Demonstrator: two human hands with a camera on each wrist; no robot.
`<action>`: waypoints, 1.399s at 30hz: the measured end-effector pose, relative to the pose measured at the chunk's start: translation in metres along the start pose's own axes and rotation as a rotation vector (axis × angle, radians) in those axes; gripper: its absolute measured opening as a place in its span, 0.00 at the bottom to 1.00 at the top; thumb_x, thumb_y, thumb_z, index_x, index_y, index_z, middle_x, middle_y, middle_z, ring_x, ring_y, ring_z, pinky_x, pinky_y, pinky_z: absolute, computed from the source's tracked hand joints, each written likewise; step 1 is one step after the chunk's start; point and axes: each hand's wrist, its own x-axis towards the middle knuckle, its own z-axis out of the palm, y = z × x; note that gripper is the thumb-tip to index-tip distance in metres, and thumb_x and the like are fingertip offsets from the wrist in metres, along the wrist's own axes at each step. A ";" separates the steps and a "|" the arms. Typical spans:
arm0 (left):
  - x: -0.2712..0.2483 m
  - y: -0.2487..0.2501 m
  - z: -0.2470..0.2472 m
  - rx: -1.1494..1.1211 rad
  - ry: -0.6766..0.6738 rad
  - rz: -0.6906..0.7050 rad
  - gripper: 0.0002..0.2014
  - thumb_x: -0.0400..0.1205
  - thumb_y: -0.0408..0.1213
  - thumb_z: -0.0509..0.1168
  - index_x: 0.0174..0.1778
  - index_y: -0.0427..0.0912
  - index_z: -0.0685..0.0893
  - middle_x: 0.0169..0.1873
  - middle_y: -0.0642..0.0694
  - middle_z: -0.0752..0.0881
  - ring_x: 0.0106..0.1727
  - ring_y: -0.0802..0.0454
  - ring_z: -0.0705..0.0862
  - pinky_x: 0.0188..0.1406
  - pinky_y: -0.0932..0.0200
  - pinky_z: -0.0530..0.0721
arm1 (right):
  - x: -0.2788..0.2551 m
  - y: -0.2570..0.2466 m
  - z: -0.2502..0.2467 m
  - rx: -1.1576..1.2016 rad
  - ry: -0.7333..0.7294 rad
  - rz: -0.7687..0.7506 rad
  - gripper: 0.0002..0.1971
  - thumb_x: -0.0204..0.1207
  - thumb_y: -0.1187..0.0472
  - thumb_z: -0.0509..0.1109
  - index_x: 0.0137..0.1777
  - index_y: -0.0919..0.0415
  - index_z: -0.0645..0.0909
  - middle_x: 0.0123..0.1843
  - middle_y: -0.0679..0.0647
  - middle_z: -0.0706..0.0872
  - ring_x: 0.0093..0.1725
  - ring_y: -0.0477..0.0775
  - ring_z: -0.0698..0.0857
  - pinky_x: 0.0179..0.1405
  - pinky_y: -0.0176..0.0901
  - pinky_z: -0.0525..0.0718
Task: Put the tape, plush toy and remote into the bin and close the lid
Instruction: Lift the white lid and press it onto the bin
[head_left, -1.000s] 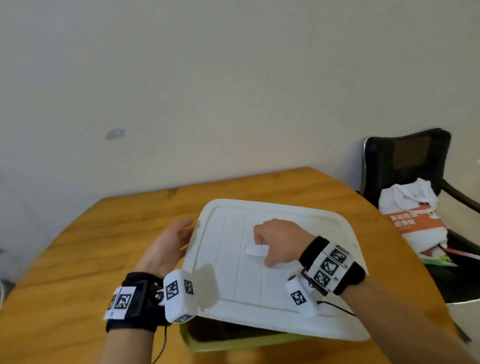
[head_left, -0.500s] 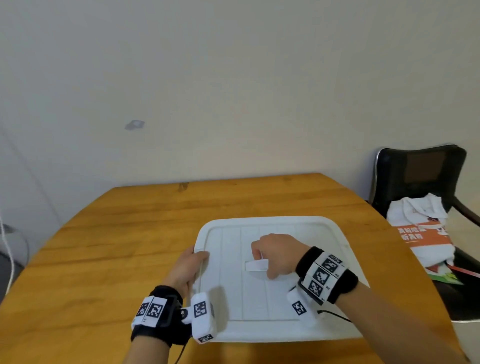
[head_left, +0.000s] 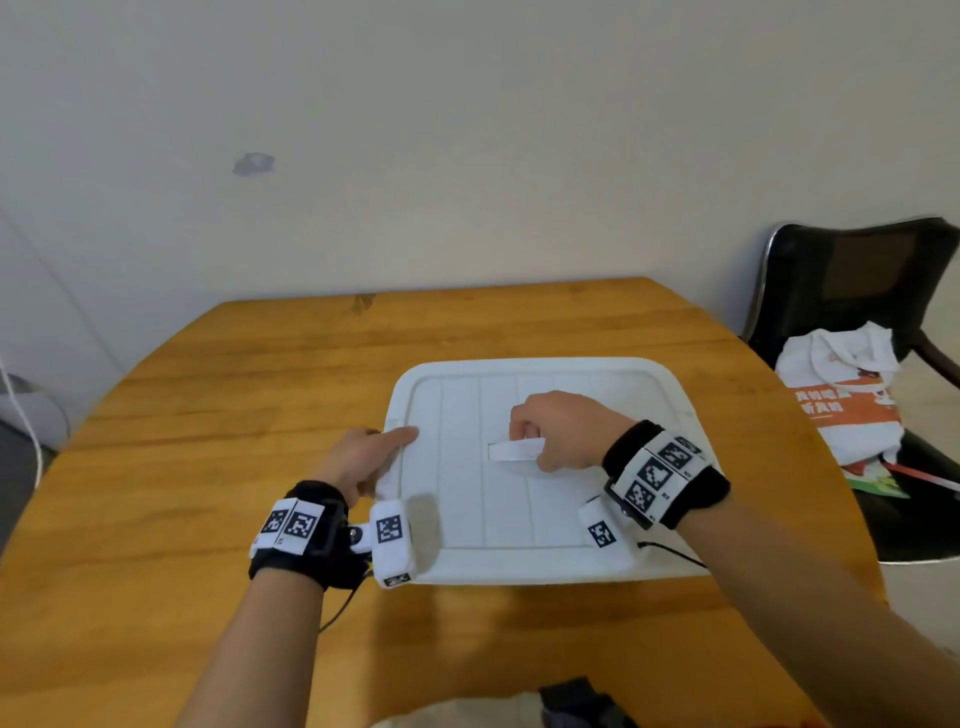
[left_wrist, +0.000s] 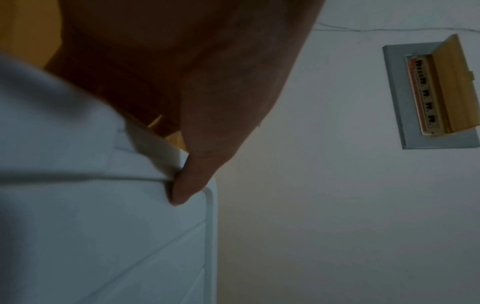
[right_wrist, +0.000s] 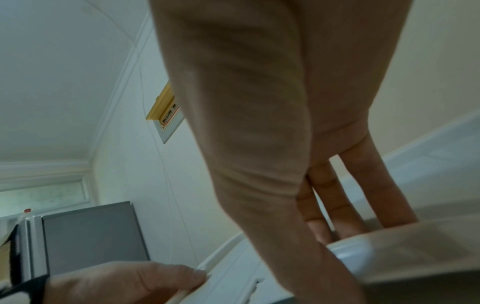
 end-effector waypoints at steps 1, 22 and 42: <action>0.000 -0.002 -0.001 0.005 0.014 -0.008 0.32 0.73 0.53 0.77 0.62 0.29 0.88 0.49 0.33 0.94 0.54 0.30 0.92 0.55 0.33 0.88 | -0.001 0.002 0.001 0.024 0.014 -0.004 0.18 0.71 0.66 0.74 0.60 0.53 0.84 0.51 0.44 0.78 0.50 0.48 0.77 0.46 0.41 0.75; 0.007 0.004 0.012 0.565 0.390 0.183 0.24 0.79 0.53 0.72 0.30 0.35 0.85 0.22 0.43 0.81 0.23 0.48 0.78 0.21 0.59 0.68 | -0.083 0.089 0.004 0.778 0.632 0.711 0.28 0.79 0.49 0.75 0.78 0.53 0.76 0.77 0.52 0.78 0.76 0.57 0.77 0.70 0.54 0.76; 0.012 -0.003 0.011 0.598 0.356 0.204 0.27 0.80 0.57 0.69 0.28 0.36 0.77 0.27 0.39 0.83 0.29 0.42 0.82 0.35 0.49 0.85 | -0.099 0.097 0.021 0.744 0.534 0.957 0.18 0.73 0.53 0.82 0.54 0.65 0.86 0.46 0.60 0.84 0.46 0.61 0.81 0.49 0.51 0.77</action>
